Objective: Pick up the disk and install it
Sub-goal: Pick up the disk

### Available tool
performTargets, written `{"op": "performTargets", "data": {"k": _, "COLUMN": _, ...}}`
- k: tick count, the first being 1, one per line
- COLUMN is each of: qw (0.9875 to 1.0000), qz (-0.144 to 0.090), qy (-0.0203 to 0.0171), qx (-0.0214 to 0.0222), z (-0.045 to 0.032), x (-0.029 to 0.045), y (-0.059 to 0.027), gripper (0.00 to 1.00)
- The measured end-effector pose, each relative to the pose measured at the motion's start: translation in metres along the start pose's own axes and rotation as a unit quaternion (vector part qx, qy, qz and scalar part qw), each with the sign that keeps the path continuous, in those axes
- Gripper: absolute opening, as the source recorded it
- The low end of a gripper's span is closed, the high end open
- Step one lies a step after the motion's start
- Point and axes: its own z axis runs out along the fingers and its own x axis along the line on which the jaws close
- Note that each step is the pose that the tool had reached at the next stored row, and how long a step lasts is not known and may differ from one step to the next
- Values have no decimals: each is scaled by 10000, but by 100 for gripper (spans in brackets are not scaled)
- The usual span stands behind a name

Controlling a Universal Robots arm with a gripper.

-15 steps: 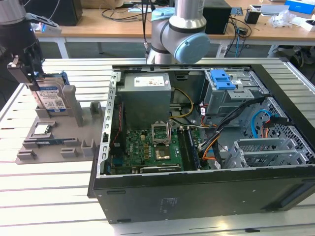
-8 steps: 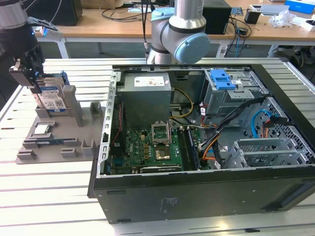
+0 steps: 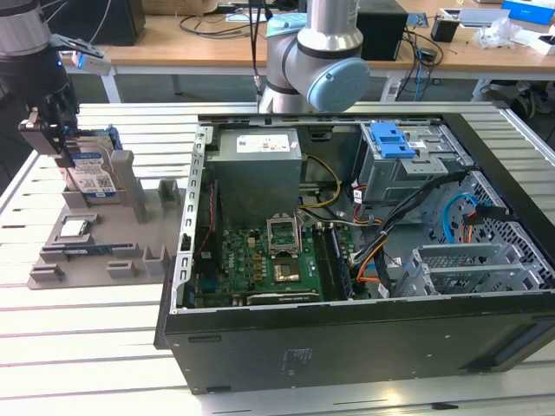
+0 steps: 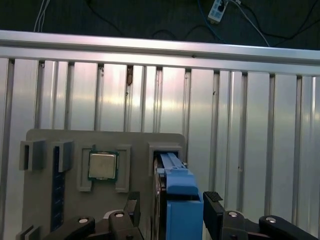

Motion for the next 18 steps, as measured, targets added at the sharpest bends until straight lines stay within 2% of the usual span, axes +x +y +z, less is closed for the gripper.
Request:
{"op": "performTargets", "data": {"k": 5, "qw": 10000, "qz": -1, "qy": 3, "qx": 3, "z": 4, "x": -54, "y": 40, "gripper": 62}}
{"op": "performTargets", "data": {"k": 13, "qw": 10000, "qz": -1, "qy": 3, "qx": 3, "z": 4, "x": -61, "y": 40, "gripper": 60}}
{"op": "performTargets", "data": {"k": 16, "qw": 10000, "qz": -1, "qy": 3, "qx": 2, "z": 4, "x": -63, "y": 40, "gripper": 41}}
{"op": "performTargets", "data": {"k": 18, "qw": 10000, "qz": -1, "qy": 3, "qx": 3, "z": 4, "x": -65, "y": 40, "gripper": 41}}
